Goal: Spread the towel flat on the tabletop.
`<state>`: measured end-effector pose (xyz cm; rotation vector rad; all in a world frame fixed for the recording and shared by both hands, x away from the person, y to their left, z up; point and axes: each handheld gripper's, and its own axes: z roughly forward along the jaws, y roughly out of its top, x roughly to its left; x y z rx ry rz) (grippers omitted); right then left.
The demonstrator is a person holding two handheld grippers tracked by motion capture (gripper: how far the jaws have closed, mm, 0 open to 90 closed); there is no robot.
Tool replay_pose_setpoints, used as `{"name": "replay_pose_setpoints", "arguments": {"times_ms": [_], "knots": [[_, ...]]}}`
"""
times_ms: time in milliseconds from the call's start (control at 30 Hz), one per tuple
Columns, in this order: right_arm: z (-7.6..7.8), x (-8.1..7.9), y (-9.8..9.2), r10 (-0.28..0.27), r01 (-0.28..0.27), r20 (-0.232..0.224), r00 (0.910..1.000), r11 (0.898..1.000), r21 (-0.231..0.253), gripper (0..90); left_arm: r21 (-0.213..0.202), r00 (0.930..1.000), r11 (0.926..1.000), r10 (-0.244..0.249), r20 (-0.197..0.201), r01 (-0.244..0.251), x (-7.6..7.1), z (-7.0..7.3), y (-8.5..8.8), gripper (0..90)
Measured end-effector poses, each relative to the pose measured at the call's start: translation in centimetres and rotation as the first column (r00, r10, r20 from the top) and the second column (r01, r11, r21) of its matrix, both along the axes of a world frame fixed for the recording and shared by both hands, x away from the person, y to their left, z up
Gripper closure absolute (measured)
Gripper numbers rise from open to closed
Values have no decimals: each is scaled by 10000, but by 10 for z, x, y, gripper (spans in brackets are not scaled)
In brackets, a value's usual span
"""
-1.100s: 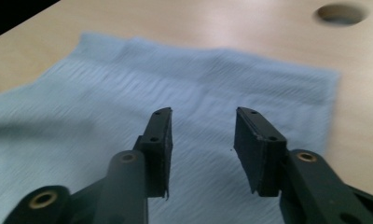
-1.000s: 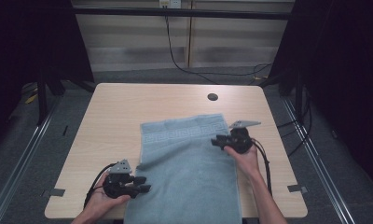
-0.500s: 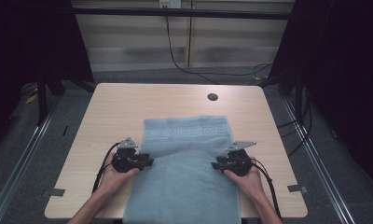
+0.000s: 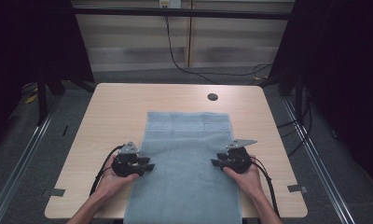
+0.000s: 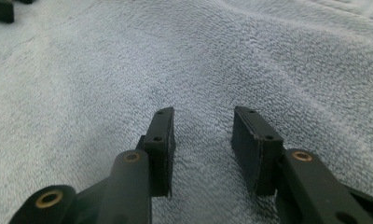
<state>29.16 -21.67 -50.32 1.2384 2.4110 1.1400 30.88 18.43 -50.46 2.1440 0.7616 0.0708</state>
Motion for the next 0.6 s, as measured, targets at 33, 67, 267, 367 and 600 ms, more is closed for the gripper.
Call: {"name": "replay_pose_setpoints", "arguments": {"times_ms": [33,67,267,367,600], "knots": [[0,-4,0,169,-169,-27,9999,9999,16,592,-5,10000,10000,-37,9,37,-4,0,2,609],[1,-9,0,404,-404,-58,9992,9992,26,586,-24,9999,10000,-78,-113,78,-8,1,2,606],[5,-25,4,810,-815,-272,9963,9965,-185,550,-46,9980,9985,-539,-326,538,-19,5,3,564],[11,-20,-1,477,-478,60,9988,9988,124,569,-413,9997,9990,-193,-170,186,-3,11,4,562],[20,19,-16,-406,378,548,9977,9980,512,654,-720,9991,9966,392,-135,-400,45,14,-6,597]]}}
